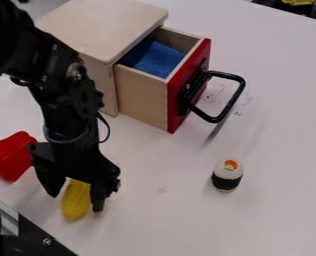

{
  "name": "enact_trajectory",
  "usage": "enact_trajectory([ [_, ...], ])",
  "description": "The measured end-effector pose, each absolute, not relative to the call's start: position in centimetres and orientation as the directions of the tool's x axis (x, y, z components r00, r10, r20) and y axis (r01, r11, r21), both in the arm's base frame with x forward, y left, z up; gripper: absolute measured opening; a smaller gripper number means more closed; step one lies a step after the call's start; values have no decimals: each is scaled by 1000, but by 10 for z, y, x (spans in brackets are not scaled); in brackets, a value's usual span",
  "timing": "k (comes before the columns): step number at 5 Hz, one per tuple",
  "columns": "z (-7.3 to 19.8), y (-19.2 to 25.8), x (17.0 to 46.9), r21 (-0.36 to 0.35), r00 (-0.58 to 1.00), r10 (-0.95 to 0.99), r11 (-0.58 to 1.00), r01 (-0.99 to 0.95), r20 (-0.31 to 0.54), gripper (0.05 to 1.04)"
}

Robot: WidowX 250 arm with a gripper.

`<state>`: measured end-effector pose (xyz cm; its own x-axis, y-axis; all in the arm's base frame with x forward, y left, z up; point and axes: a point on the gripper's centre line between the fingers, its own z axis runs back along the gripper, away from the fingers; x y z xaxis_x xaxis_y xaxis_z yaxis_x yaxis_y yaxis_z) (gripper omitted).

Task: Put the corn on top of the drawer

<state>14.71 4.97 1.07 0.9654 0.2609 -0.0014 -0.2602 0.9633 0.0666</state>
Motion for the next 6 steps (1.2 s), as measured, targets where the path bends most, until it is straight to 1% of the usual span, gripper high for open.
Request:
enact_trajectory([
  [1,0,50,149,53,961,276,960,-274,-25,945],
  [2,-2,50,151,46,962,273,961,-272,-26,720],
  [3,6,50,153,39,966,257,966,-257,-4,629],
  [4,38,53,163,63,979,202,977,-204,35,629],
  [5,80,60,186,66,991,124,990,-127,47,628],
  [6,133,81,214,54,993,73,995,-78,95,628],
])
